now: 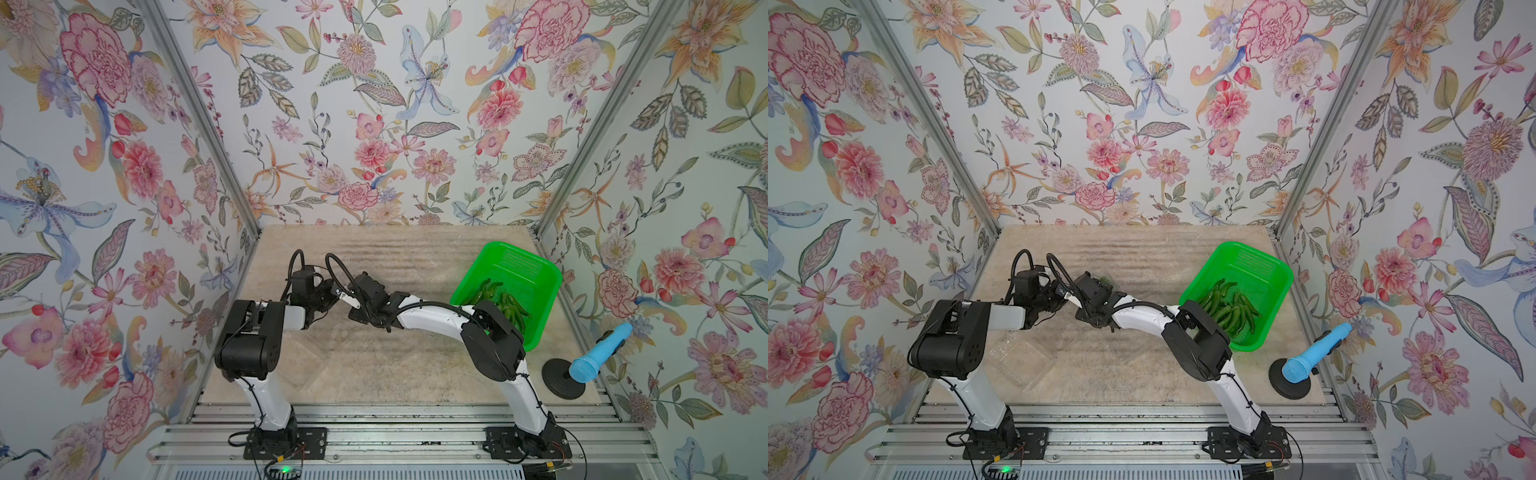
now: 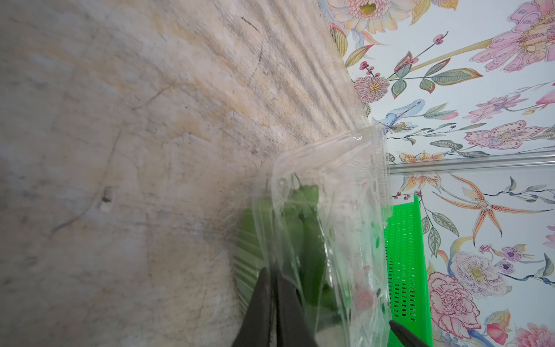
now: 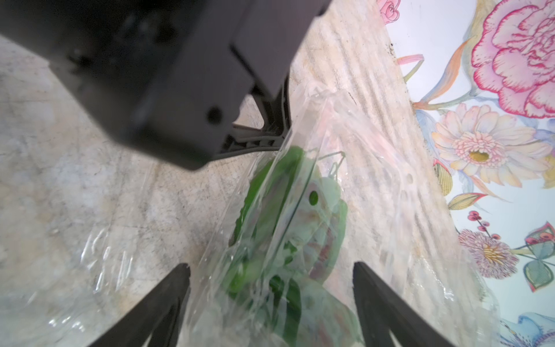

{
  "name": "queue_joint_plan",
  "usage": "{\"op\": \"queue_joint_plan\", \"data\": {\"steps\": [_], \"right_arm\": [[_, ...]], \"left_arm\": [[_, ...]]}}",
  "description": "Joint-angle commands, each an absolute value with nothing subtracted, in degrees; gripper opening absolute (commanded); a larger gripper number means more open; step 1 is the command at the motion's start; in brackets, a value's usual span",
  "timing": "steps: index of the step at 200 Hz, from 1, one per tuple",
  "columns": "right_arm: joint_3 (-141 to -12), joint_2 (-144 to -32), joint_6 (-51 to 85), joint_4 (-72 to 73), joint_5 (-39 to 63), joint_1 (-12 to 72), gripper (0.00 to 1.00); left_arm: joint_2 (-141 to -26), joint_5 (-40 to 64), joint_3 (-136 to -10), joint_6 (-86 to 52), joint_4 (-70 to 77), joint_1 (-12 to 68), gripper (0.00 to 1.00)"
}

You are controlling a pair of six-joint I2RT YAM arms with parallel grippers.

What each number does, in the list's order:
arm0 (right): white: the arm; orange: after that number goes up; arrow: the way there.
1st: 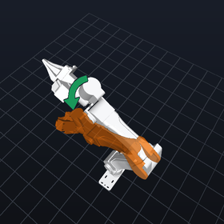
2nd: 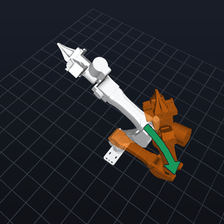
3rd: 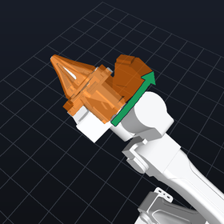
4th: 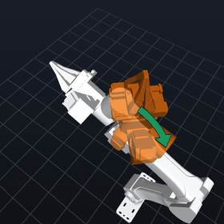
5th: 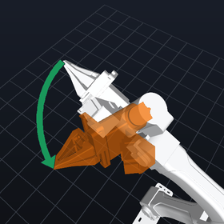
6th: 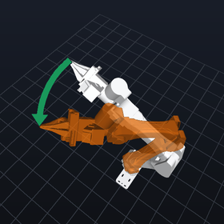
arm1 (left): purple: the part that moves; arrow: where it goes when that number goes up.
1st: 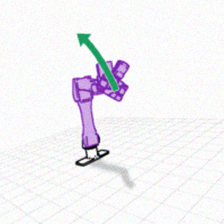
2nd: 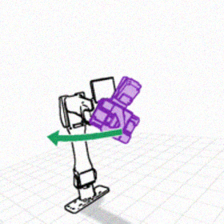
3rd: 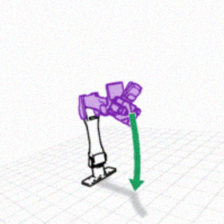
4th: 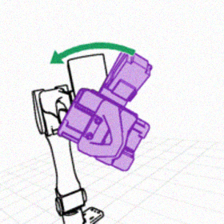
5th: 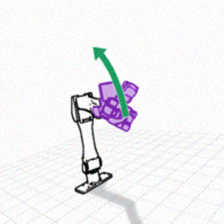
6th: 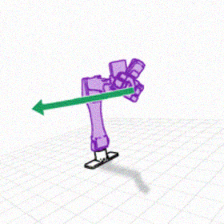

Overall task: Take small green peppers out of containers
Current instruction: Open the packing box at the center of the board.

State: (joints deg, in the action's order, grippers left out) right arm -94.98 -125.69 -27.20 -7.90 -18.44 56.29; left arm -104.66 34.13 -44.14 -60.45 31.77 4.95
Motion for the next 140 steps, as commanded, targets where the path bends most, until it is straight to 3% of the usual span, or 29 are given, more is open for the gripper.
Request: {"op": "queue_joint_plan", "data": {"steps": [1, 48, 140], "right_arm": [[-93.7, -123.4, -27.8, -5.7, -18.0, 56.3, 0.89], [-93.0, -120.2, -23.7, -9.9, -7.3, 54.8, 0.92], [-94.7, -121.6, -23.9, -9.3, -9.7, 53.3, 0.90]], "left_arm": [[-103.8, 34.6, -43.2, -60.2, 32.8, 5.3, 0.08], [-104.8, 34.9, -43.9, -60.1, 32.8, 5.3, 0.08], [-104.7, 35.0, -43.7, -60.3, 33.1, 5.3, 0.08]]}}
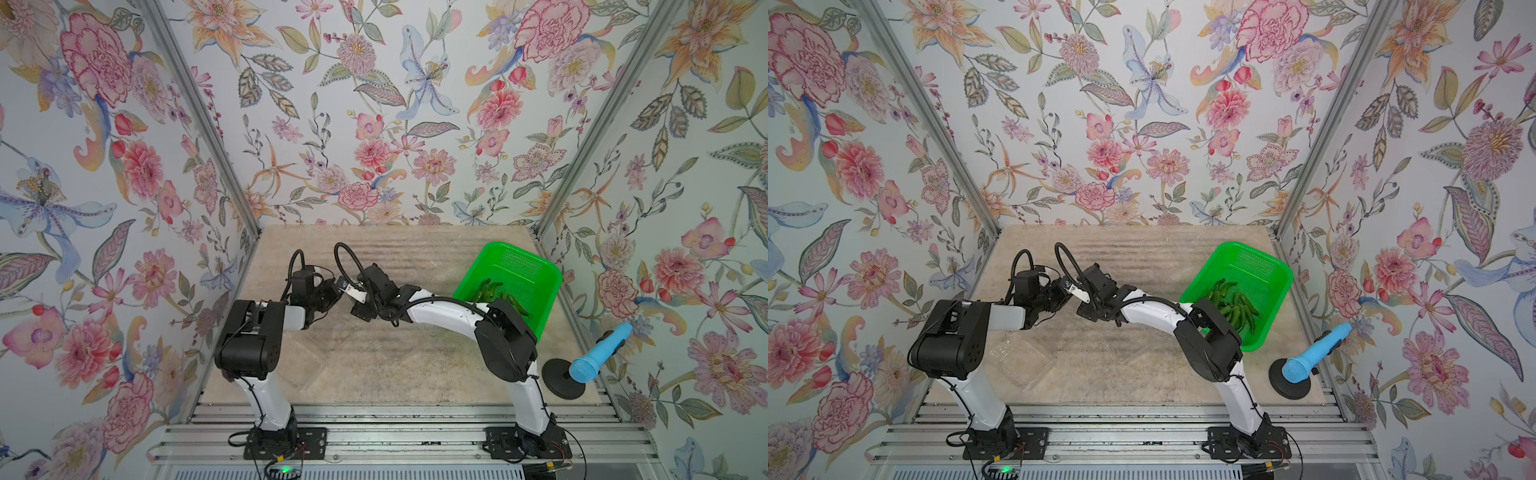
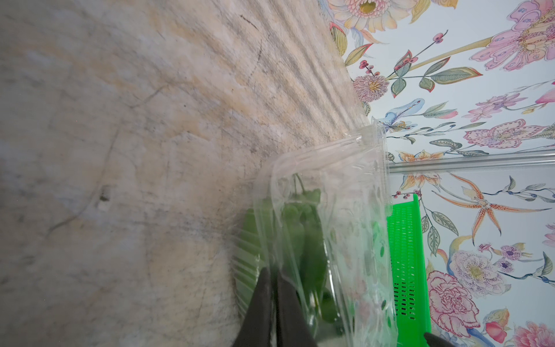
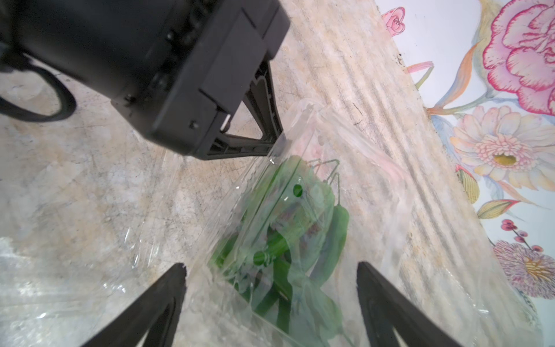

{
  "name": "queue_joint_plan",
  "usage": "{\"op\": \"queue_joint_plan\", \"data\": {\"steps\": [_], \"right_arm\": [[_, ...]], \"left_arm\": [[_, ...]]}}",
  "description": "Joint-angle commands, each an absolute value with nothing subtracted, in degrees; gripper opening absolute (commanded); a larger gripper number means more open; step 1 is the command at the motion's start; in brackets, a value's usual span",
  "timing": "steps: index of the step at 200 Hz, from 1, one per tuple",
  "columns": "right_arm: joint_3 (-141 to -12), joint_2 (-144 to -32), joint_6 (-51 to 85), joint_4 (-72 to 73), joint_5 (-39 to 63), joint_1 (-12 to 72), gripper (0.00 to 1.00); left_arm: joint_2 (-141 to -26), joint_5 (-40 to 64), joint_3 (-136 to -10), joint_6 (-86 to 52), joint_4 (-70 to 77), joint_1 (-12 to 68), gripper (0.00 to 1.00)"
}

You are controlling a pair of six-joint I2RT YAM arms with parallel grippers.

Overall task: Take small green peppers out of containers
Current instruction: Open the packing box at the center of the board.

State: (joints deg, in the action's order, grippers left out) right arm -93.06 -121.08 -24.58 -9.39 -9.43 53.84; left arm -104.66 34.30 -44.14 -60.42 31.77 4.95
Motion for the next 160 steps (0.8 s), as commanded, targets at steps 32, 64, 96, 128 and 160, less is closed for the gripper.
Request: {"op": "queue_joint_plan", "data": {"steps": [32, 64, 96, 128, 160], "right_arm": [[-95.1, -122.5, -24.2, -9.3, -9.9, 53.4, 0.89], [-95.6, -123.5, -24.4, -9.3, -11.1, 53.5, 0.89], [-95.8, -123.9, -24.3, -8.3, -12.9, 53.5, 0.89], [-97.5, -124.9, -24.7, -8.2, -16.2, 53.4, 0.86], [-97.4, -125.2, -25.4, -5.8, -18.7, 53.5, 0.85]], "left_arm": [[-104.2, 35.1, -43.8, -60.4, 32.9, 5.3, 0.08], [-104.8, 35.4, -44.6, -60.1, 32.4, 5.3, 0.08], [-104.6, 35.4, -44.3, -60.3, 32.7, 5.4, 0.08], [-104.6, 35.6, -43.8, -60.8, 33.7, 5.3, 0.08], [-104.5, 35.8, -43.5, -60.8, 34.1, 5.3, 0.08]]}}
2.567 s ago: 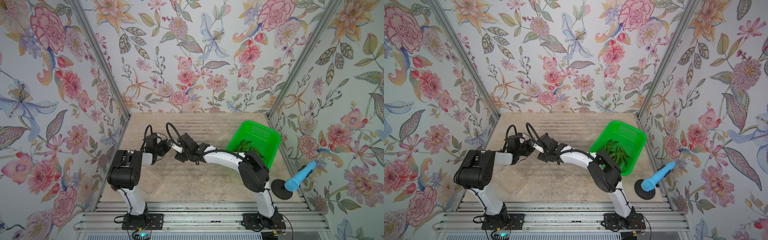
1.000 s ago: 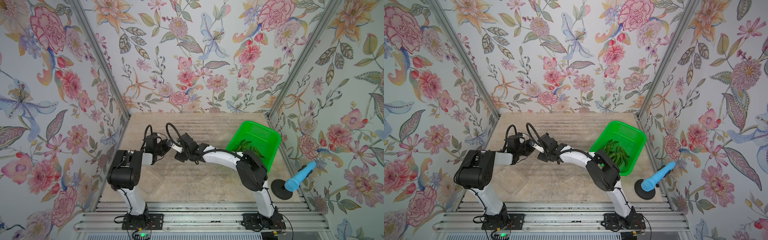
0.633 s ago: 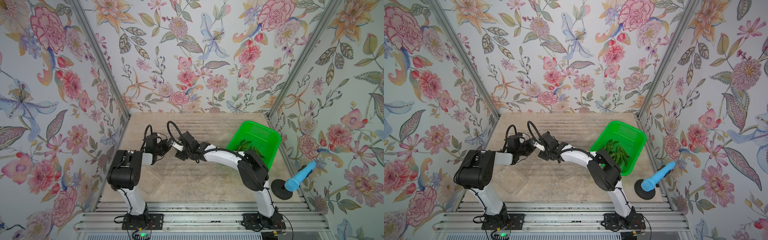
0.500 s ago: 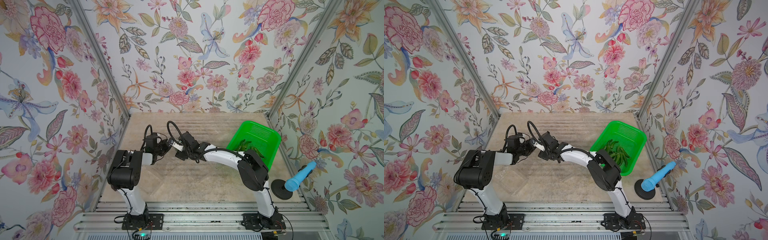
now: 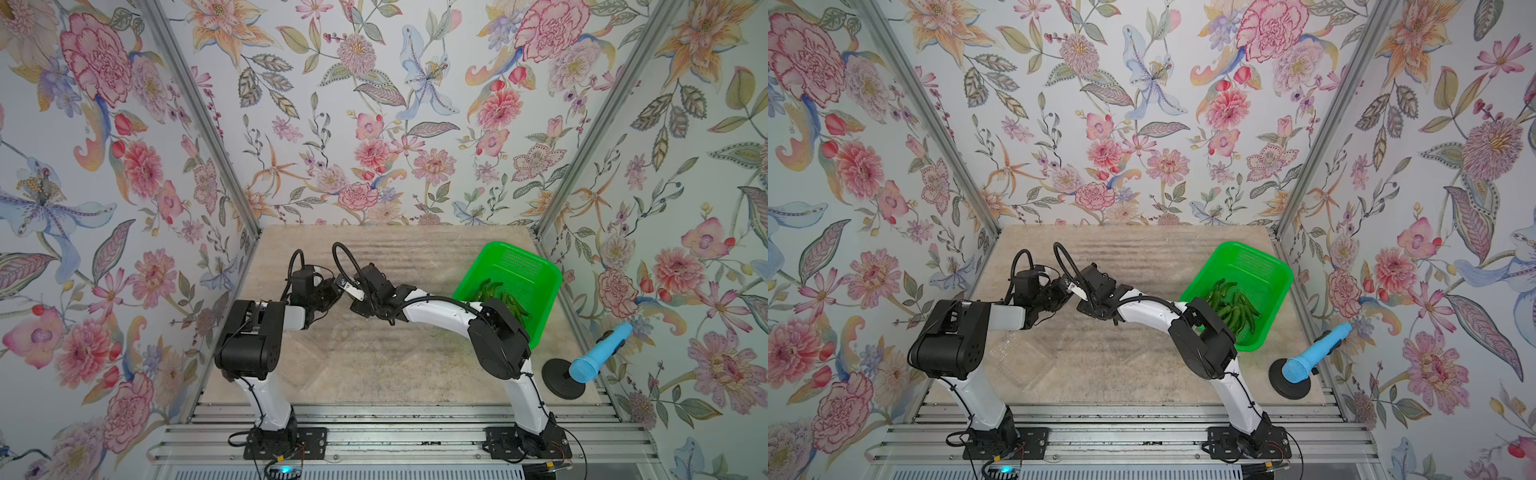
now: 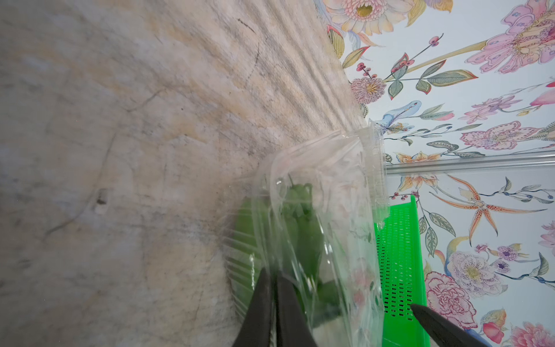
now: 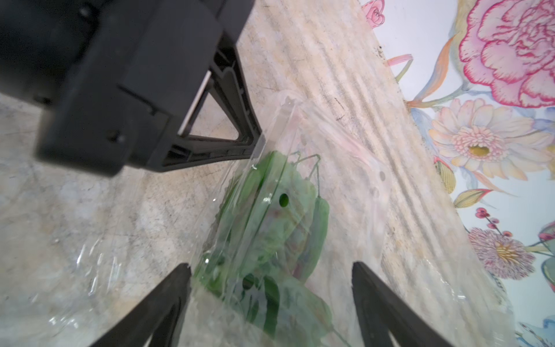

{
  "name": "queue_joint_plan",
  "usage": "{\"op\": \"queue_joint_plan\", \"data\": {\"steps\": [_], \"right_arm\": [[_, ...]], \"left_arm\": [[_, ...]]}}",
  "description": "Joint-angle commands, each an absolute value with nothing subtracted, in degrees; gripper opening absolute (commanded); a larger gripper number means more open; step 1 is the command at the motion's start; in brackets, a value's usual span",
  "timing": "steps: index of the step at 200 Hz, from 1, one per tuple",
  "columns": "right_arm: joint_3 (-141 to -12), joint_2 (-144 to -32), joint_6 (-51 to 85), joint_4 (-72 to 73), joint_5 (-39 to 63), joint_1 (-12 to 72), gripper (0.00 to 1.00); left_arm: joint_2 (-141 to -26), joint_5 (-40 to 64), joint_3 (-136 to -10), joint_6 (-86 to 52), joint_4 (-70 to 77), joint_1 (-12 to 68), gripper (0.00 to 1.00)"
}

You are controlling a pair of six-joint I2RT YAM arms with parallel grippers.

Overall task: Take small green peppers out of containers
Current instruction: Open the packing box at the center of the board.

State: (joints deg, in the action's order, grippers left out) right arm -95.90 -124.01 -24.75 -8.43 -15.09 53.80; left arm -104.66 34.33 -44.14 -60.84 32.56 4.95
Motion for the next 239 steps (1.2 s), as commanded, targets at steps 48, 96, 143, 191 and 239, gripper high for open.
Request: {"op": "queue_joint_plan", "data": {"steps": [48, 96, 143, 191, 239], "right_arm": [[-99.3, -128.5, -28.5, -5.1, -21.5, 53.6, 0.86], [-102.2, -132.4, -33.3, -0.2, -28.5, 53.1, 0.76], [-103.8, -132.8, -35.6, 4.7, -31.8, 52.8, 0.48], [-106.1, -132.6, -32.5, 2.5, -31.1, 51.7, 0.29], [-112.7, -131.4, -24.0, -8.4, -26.2, 48.2, 0.30]], "left_arm": [[-104.6, 36.3, -43.0, -60.9, 34.5, 5.4, 0.08], [-104.8, 36.5, -42.1, -60.6, 34.9, 5.5, 0.07], [-105.2, 36.7, -41.2, -60.1, 34.9, 5.4, 0.06], [-104.3, 36.5, -40.6, -59.1, 33.8, 5.3, 0.05], [-102.1, 36.7, -39.2, -56.8, 30.9, 5.2, 0.06]]}}
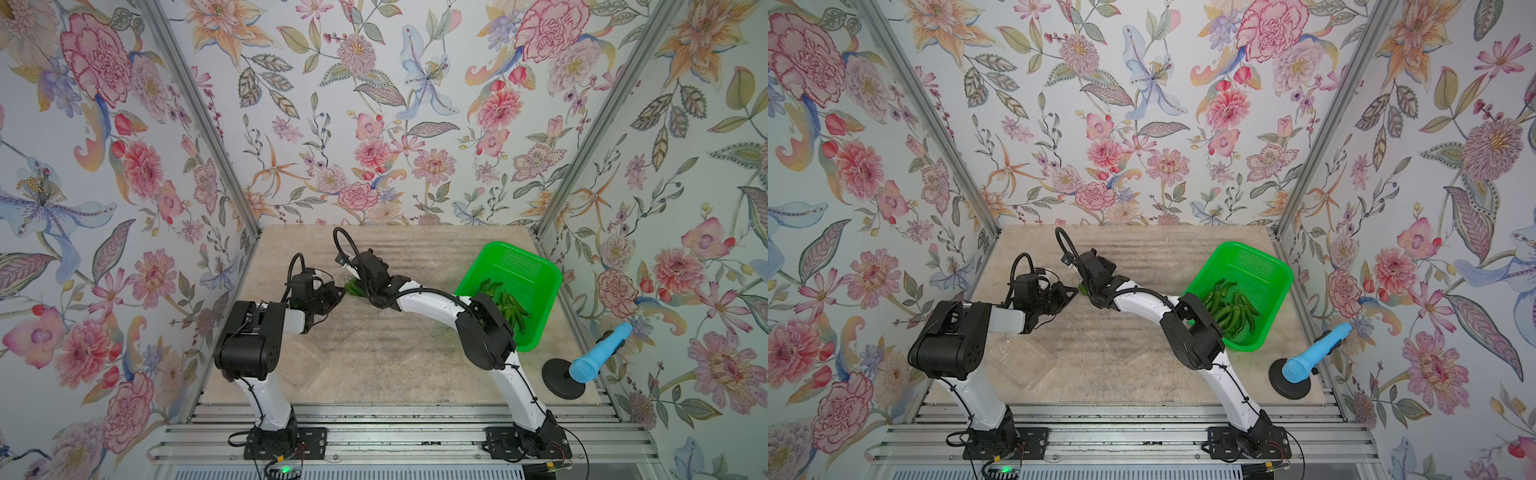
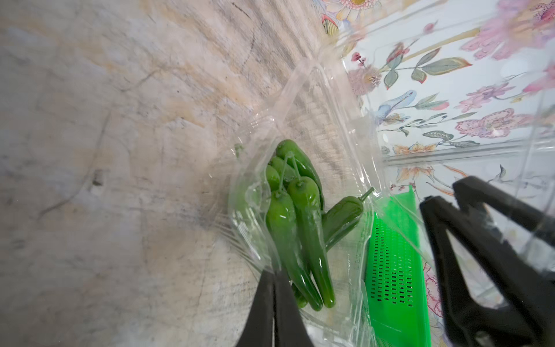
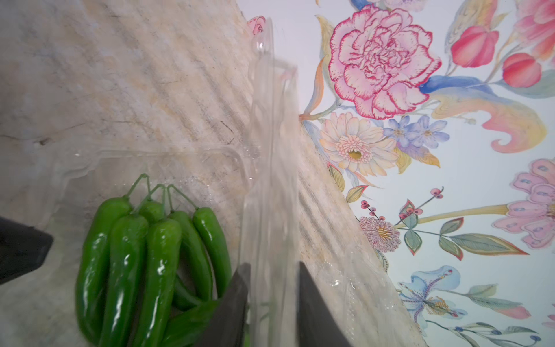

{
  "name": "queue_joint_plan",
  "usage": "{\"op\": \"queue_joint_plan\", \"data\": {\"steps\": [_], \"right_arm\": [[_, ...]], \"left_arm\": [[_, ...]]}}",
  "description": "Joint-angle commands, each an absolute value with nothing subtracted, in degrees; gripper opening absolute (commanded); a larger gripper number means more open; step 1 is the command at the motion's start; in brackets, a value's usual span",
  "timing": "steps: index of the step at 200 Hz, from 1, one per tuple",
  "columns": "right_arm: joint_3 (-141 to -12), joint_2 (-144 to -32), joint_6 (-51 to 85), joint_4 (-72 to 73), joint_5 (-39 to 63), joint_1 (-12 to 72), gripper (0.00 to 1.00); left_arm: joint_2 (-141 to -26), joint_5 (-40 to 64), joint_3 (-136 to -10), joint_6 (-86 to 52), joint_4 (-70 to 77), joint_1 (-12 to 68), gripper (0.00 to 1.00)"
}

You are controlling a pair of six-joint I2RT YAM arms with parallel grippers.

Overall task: Take small green peppers out of containers
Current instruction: Open the packing box at the center of the board.

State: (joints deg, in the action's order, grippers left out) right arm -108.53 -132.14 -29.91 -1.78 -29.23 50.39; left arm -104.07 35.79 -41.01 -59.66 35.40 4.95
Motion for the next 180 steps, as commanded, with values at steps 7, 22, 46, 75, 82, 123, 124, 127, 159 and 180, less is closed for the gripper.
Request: {"op": "queue_joint_plan", "data": {"steps": [7, 22, 46, 75, 82, 123, 124, 127, 159, 180], "right_arm": [[-114.3, -131.4, -22.3, -11.2, -24.4, 47.6, 0.30], [-117.2, -131.7, -18.7, -17.3, -19.3, 45.9, 0.32], [-118.3, -131.5, -12.6, -22.6, -10.9, 43.0, 0.31], [-114.8, -129.4, -8.5, -24.7, -3.4, 40.5, 0.40], [-114.7, -129.3, -8.2, -25.7, -3.1, 40.4, 0.50], [-108.8, -125.5, -5.0, -22.1, -2.4, 37.7, 0.81], [-108.6, -125.3, -4.9, -21.9, -2.5, 37.6, 0.82], [-108.2, -125.0, -4.9, -21.5, -2.4, 37.5, 0.82], [-100.5, -118.5, -4.4, -13.4, -1.7, 34.7, 0.84], [-95.3, -113.6, -4.6, -8.6, -0.4, 35.1, 0.83]], "left_arm": [[-101.6, 36.8, -39.0, -56.3, 30.4, 5.1, 0.06], [-100.4, 36.9, -38.4, -55.7, 29.4, 4.8, 0.07], [-98.7, 37.4, -37.2, -55.2, 28.6, 4.0, 0.08], [-96.5, 37.0, -36.7, -53.9, 26.2, 3.0, 0.09], [-96.1, 37.0, -36.8, -53.5, 25.5, 2.8, 0.09], [-94.8, 36.8, -37.8, -53.0, 23.6, 2.3, 0.13], [-94.8, 36.8, -37.8, -53.0, 23.6, 2.3, 0.13], [-94.8, 36.8, -37.9, -53.1, 23.7, 2.3, 0.14], [-94.5, 36.4, -38.3, -53.5, 23.0, 2.3, 0.30], [-92.6, 35.3, -38.1, -53.2, 21.9, 2.2, 0.36]]}}
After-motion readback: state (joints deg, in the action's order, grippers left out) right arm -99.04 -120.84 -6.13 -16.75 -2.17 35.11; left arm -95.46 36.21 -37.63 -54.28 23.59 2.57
